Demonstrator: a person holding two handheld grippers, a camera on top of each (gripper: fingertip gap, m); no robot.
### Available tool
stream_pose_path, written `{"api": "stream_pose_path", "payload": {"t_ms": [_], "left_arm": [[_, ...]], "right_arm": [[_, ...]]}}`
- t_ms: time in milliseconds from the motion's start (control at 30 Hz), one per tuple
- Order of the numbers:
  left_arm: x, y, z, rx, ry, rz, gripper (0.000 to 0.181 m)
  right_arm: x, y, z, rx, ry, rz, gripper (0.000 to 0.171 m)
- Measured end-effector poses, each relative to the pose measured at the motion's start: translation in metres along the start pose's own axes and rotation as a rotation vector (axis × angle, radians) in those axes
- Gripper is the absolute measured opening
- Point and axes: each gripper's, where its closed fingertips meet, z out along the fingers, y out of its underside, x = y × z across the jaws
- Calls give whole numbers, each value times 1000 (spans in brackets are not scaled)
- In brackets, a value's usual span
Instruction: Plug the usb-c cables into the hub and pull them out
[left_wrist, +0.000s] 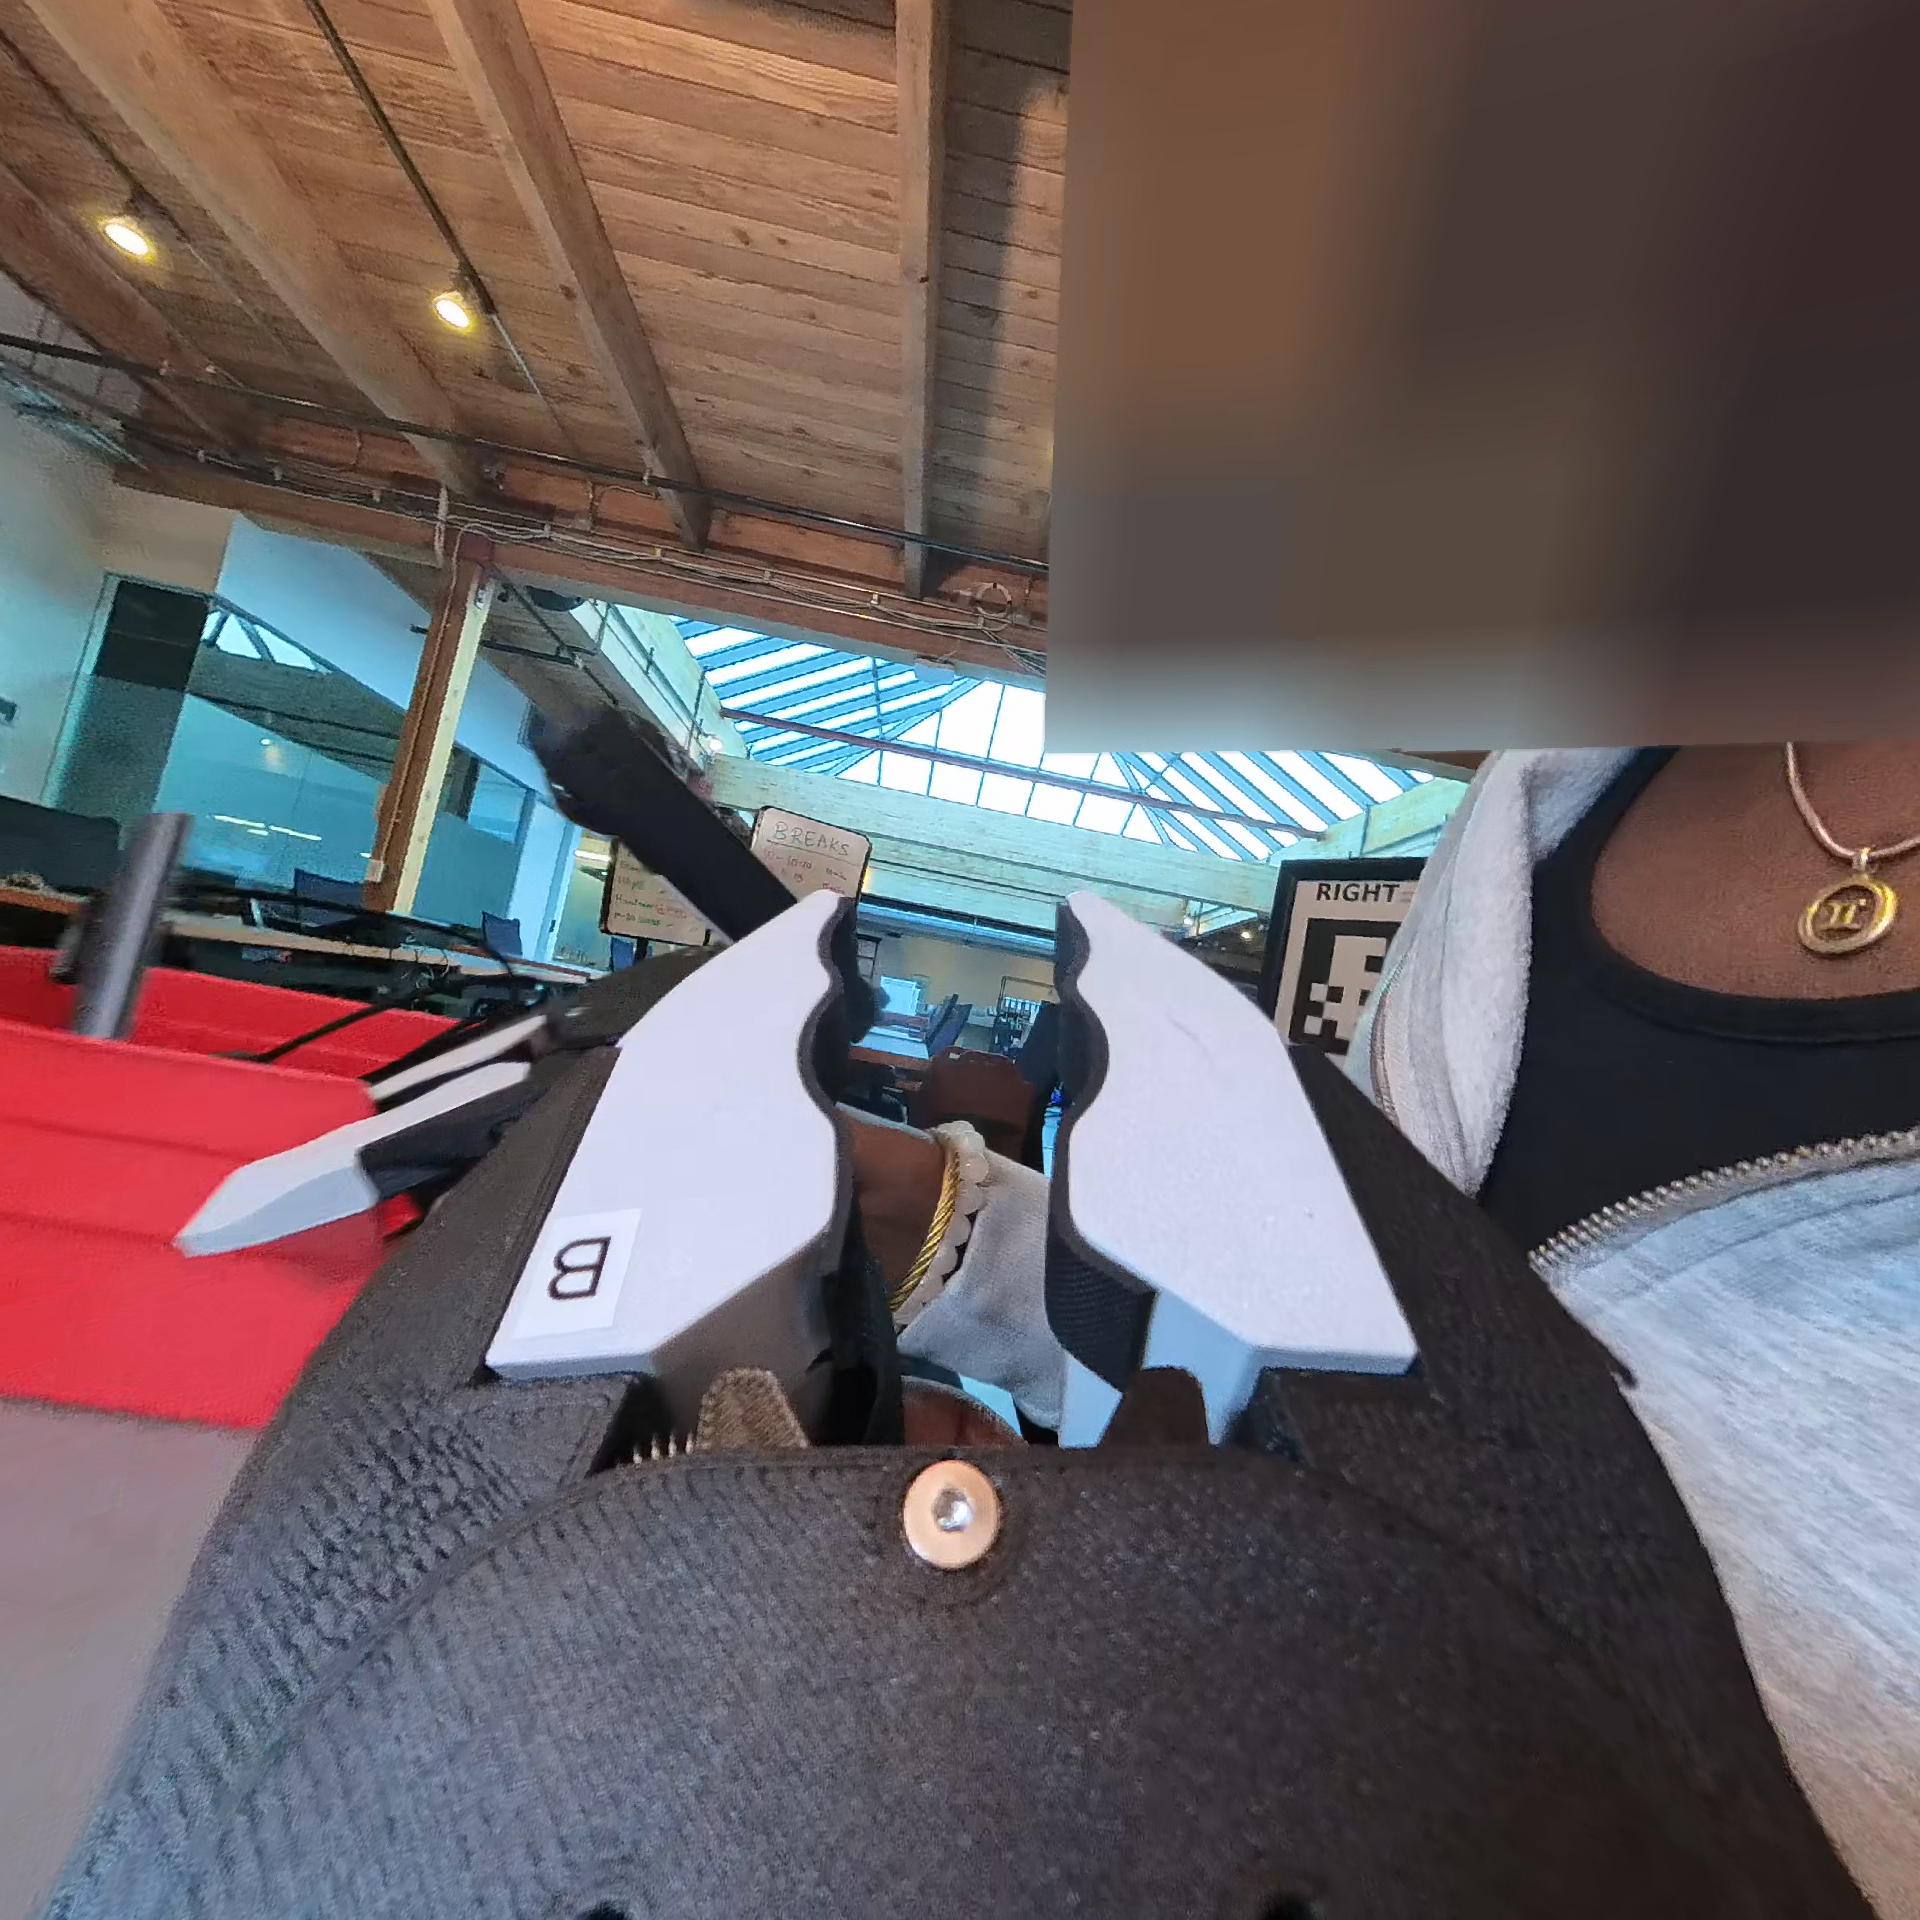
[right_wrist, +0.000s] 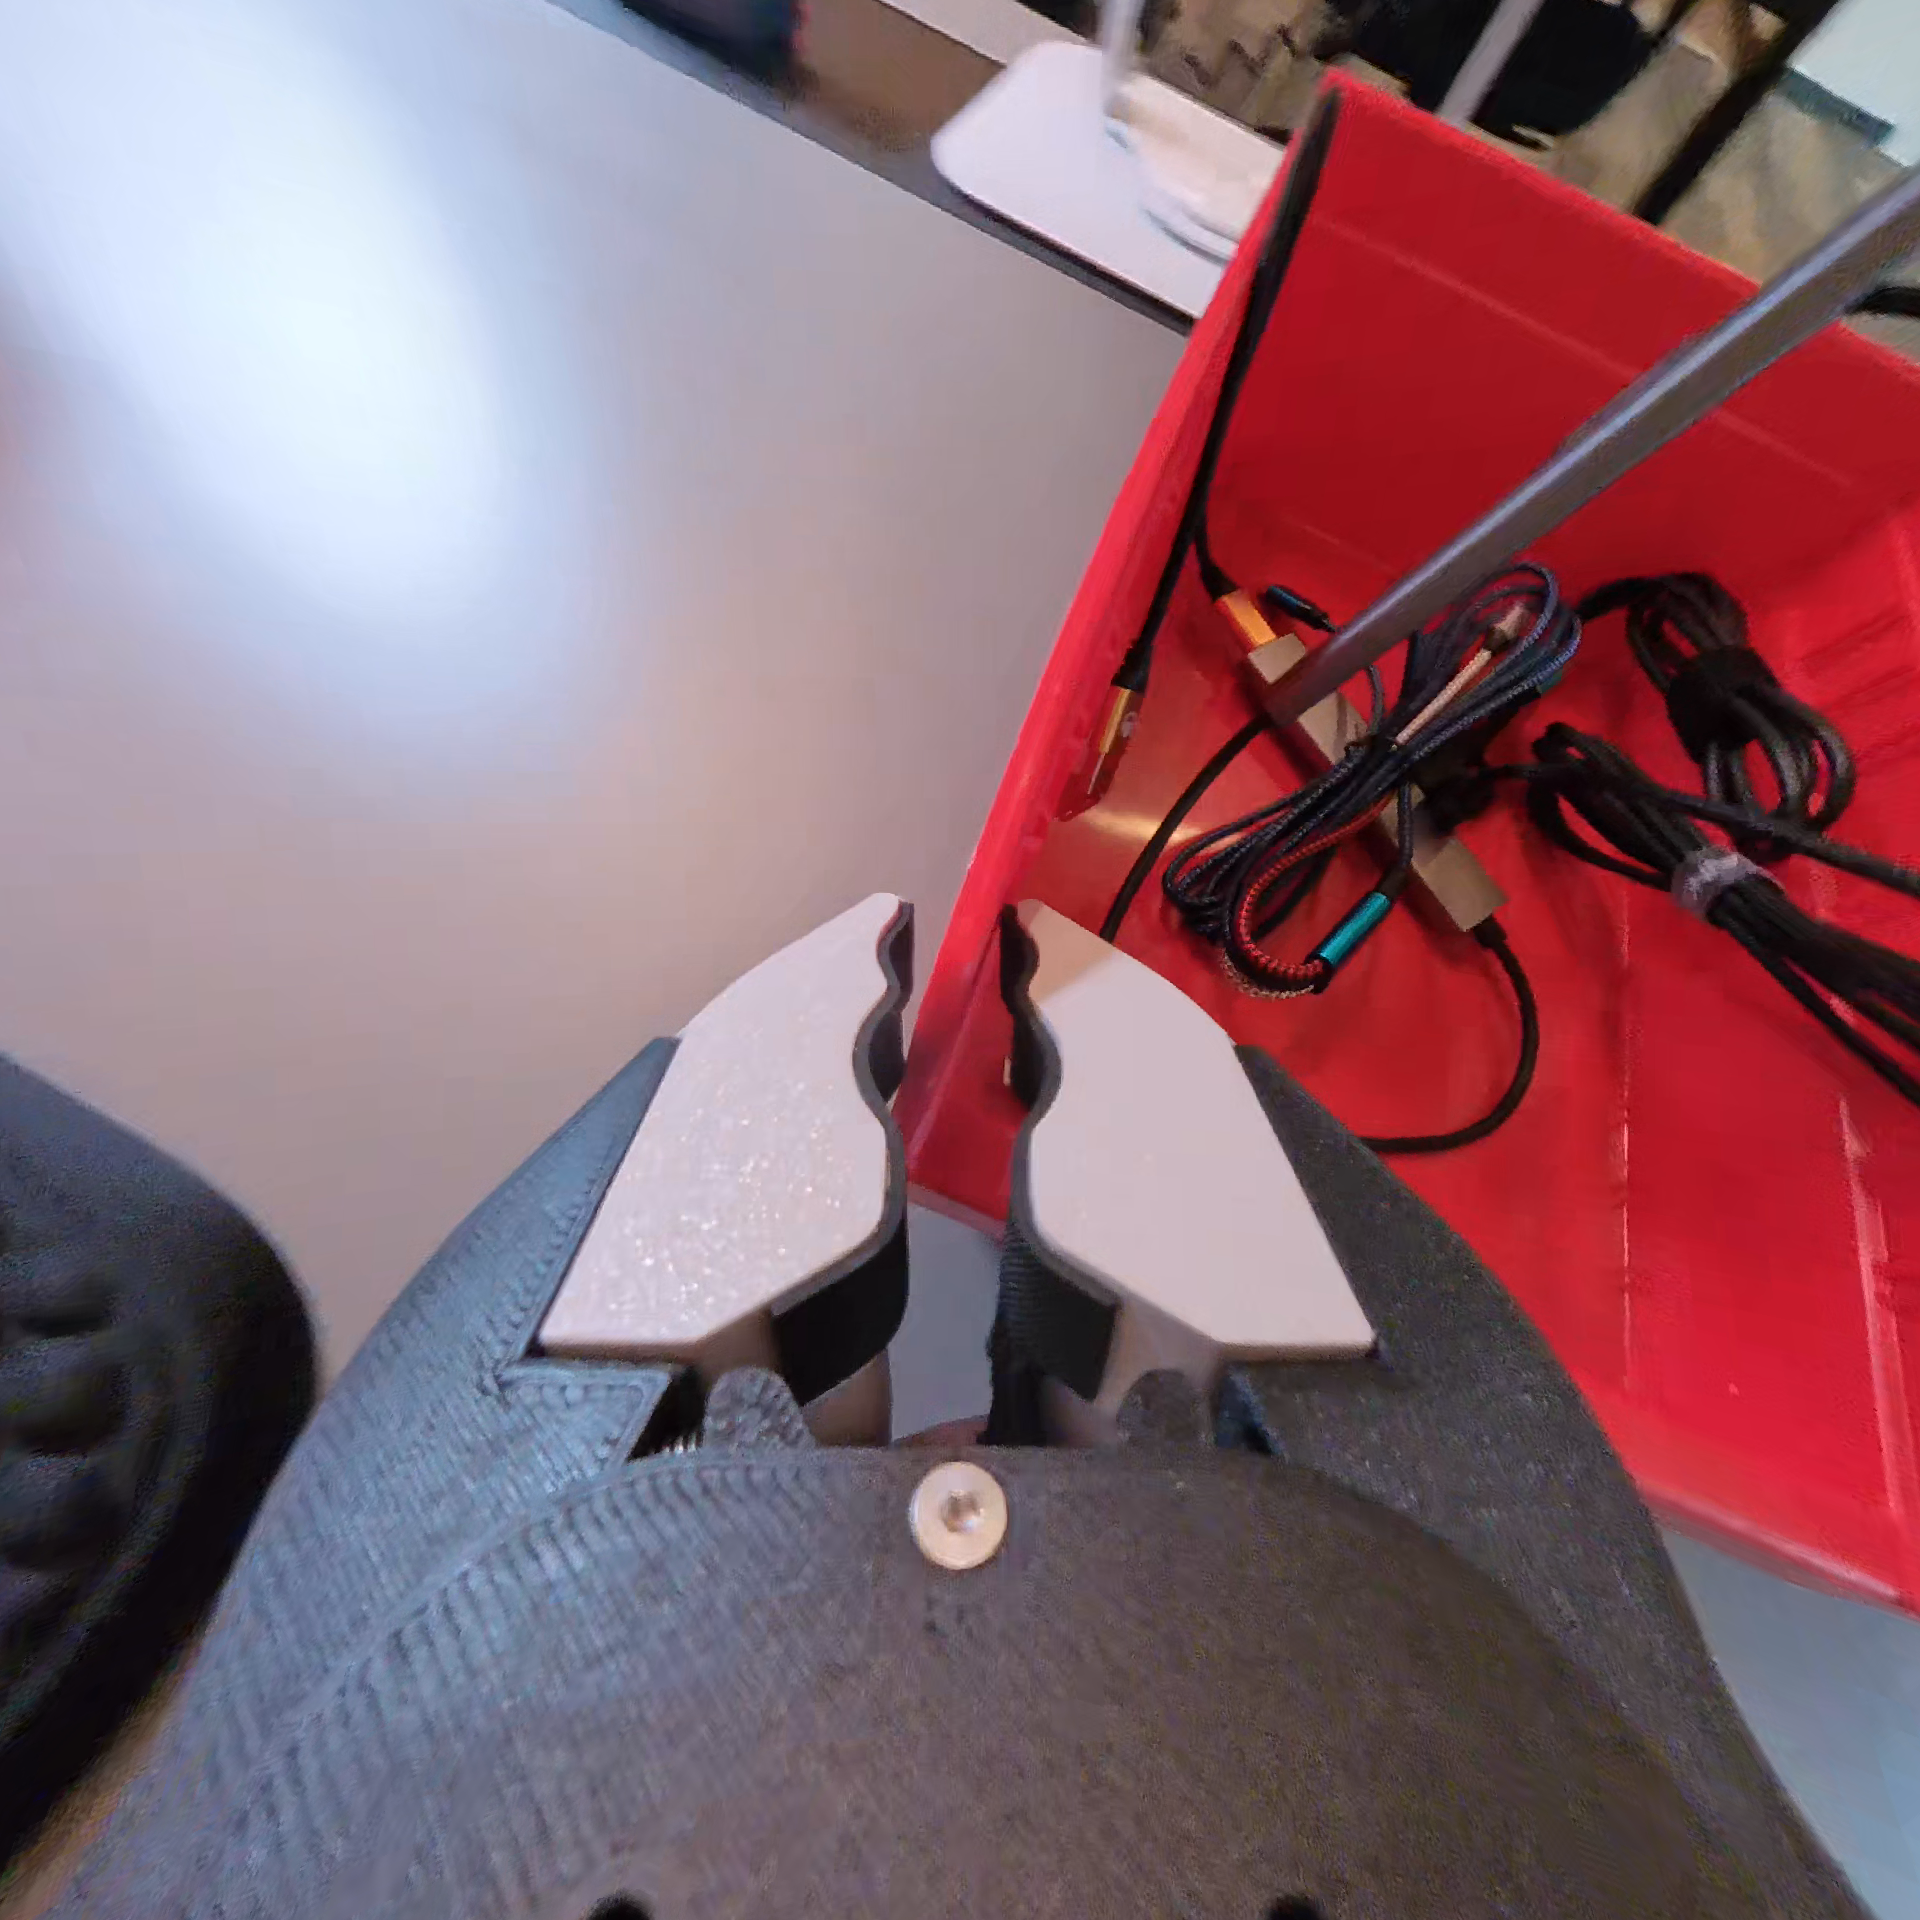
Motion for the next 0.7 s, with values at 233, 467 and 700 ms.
{"api": "stream_pose_path", "payload": {"t_ms": [233, 467, 700], "left_arm": [[17, 6, 3, -28, 89, 51, 37], [27, 9, 3, -45, 148, 69, 37], [22, 7, 2, -41, 138, 84, 37]], "right_arm": [[-104, -40, 20, 1, -264, -144, 27], [-170, -69, 37, 65, -309, -228, 28], [-223, -91, 44, 213, -391, -159, 29]]}}
